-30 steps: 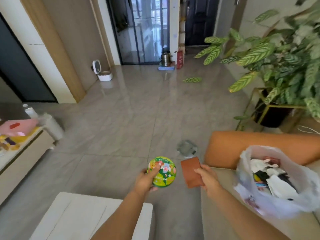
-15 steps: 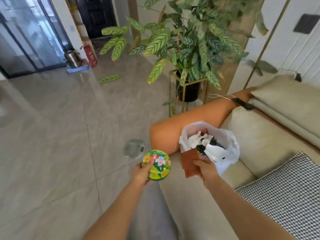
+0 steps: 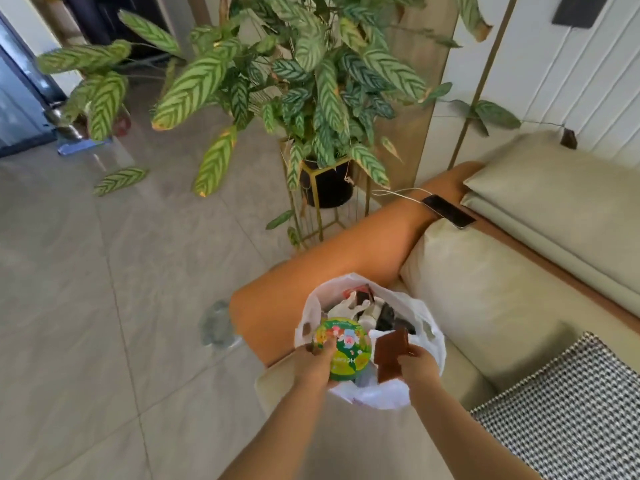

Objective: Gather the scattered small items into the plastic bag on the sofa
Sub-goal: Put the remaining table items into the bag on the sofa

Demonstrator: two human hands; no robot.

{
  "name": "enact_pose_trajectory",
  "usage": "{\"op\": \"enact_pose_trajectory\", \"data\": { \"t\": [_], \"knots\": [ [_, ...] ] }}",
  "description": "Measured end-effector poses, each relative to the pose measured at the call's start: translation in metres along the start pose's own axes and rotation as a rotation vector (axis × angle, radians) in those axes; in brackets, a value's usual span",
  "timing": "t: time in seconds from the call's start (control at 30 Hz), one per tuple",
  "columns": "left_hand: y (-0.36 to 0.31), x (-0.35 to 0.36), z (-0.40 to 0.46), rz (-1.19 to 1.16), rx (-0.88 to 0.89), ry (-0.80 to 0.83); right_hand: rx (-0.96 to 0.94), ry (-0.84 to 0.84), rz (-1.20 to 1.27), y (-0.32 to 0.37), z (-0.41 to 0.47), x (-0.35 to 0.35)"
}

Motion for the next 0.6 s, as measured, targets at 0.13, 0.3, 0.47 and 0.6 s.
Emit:
{"op": "enact_pose_trajectory", "data": {
  "t": [0.13, 0.3, 0.47, 0.6],
  "knots": [
    [-0.001, 0.038, 0.039, -0.092, -0.146, -0.049, 0.047, -0.020, 0.056, 0.009, 0.033, 0.020],
    [0.001, 0.065, 0.080, -0.117, -0.243, -0.165, 0.039, -0.029, 0.063, 0.028, 0.072, 0.047],
    [0.004, 0.085, 0.109, -0.138, -0.335, -0.222, -0.002, -0.023, 0.054, 0.040, 0.103, 0.065],
    [0.013, 0.091, 0.112, 0.075, -0.259, -0.178, -0.055, 0.016, -0.139, 0.026, 0.105, 0.065]
  ]
}}
Point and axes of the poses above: each hand's wrist, its own z-axis towards the middle knuckle, its own x-axis out of the palm, y = z × x, the point moved 4 cm from there along z, towards the middle knuckle, and after that the axes turned 8 degrees about -y, right-handed, at the moved point
